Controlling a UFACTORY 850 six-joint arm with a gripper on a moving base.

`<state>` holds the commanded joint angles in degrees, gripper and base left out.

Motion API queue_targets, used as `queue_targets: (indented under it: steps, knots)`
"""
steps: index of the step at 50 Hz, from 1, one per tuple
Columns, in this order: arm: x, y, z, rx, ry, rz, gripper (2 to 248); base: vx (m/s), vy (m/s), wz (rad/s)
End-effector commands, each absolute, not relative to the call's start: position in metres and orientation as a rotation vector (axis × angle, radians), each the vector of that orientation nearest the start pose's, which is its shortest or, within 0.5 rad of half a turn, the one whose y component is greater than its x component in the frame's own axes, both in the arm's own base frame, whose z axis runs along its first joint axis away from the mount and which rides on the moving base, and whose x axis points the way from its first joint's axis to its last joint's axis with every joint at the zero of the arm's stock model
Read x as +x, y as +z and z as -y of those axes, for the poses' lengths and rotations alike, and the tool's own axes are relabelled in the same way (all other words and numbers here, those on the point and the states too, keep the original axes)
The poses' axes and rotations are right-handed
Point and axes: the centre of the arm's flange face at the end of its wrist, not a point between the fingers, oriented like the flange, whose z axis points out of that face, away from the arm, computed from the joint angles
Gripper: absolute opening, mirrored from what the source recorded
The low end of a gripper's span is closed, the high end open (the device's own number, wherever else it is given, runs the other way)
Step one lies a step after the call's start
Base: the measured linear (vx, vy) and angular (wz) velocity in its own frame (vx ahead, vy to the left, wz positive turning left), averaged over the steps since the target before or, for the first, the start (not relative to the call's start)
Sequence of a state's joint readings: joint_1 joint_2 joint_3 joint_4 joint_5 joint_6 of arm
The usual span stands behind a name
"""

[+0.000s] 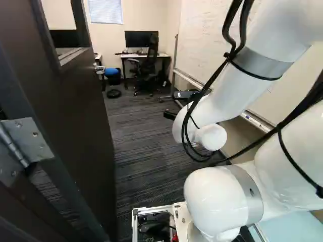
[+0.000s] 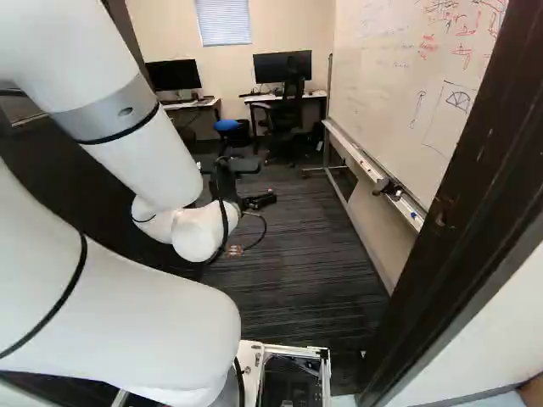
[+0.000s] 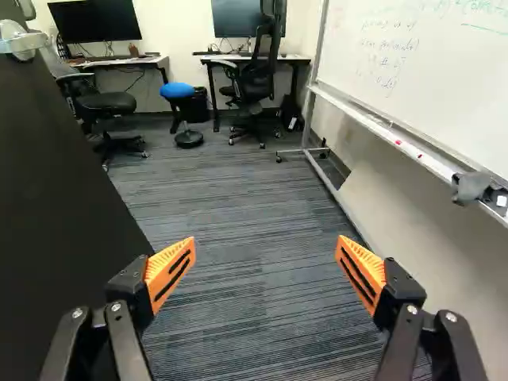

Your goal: Open the door and move inside

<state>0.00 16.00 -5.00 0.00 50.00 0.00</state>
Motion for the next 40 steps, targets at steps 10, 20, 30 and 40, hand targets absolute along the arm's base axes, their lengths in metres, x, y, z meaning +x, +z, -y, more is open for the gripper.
queue_targets:
  steps: [10,20,30,40]
  knots:
    - [0.2703,0.3656,0.0,-2.558,-1.824,0.0,247,0.157,-0.011,-0.014]
    - [0.2703,0.3656,0.0,-2.558,-1.824,0.0,247,0.173,0.008,-0.026]
    - [0.2703,0.3656,0.0,-2.558,-1.824,0.0,247,0.164,0.013,-0.001]
    - [0.2703,0.3656,0.0,-2.558,-1.824,0.0,247,0.193,0.007,-0.004]
